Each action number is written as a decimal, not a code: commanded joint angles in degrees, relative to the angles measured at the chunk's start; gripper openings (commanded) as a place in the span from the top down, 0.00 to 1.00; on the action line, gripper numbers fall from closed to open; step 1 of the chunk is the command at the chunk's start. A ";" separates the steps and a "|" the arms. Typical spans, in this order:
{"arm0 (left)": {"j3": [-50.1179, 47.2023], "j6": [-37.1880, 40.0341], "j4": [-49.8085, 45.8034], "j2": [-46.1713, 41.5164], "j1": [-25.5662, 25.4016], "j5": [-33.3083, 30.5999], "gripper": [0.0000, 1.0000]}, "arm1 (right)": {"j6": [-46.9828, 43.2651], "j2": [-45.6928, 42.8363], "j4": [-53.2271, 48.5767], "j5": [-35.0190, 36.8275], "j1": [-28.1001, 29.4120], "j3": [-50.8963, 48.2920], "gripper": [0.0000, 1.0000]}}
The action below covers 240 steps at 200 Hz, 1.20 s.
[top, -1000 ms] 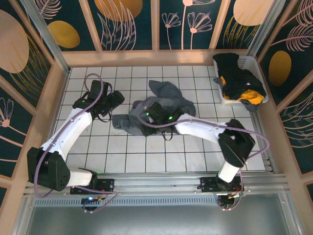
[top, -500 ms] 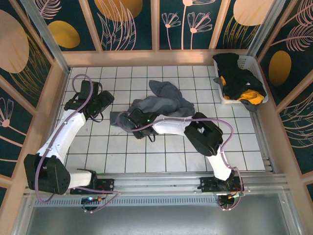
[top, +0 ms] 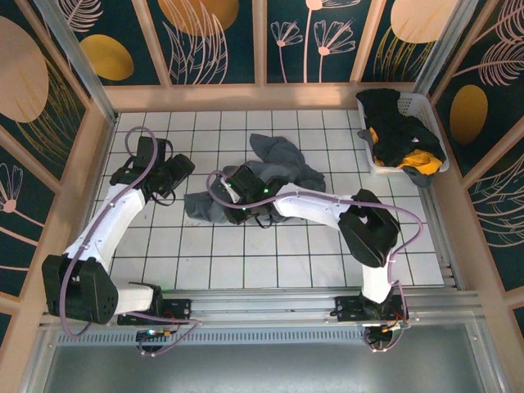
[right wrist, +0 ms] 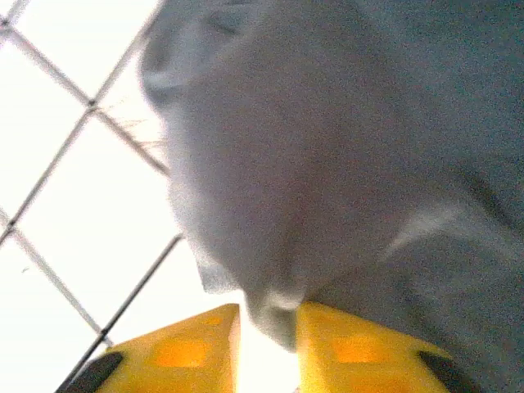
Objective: Fold and stack the t-shirts
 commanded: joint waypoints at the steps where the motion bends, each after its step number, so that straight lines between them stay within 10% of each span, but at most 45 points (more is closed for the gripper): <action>1: 0.34 0.47 0.80 1.66 0.18 2.33 0.28 | -0.60 -3.08 1.39 -5.53 -0.35 -0.07 0.56; 59: -5.16 0.46 1.60 5.55 -7.27 10.72 0.26 | 7.48 -13.29 -0.96 11.93 -22.64 -14.87 0.44; 106: -15.45 -6.60 8.44 9.07 -12.92 17.84 0.23 | 7.24 -4.56 -3.98 10.72 -32.48 -11.84 0.53; 139: -15.54 -6.03 10.47 15.19 -12.68 14.30 0.50 | 8.52 -0.81 -4.79 9.75 -32.32 -11.88 0.76; 171: -13.79 -5.64 12.70 20.04 -7.75 9.22 1.00 | 9.38 -4.85 -5.10 9.72 -29.78 -16.15 1.00; 240: 6.23 6.65 6.20 28.60 7.07 0.80 1.00 | 8.92 -14.31 -0.17 -12.42 -4.41 -19.53 0.96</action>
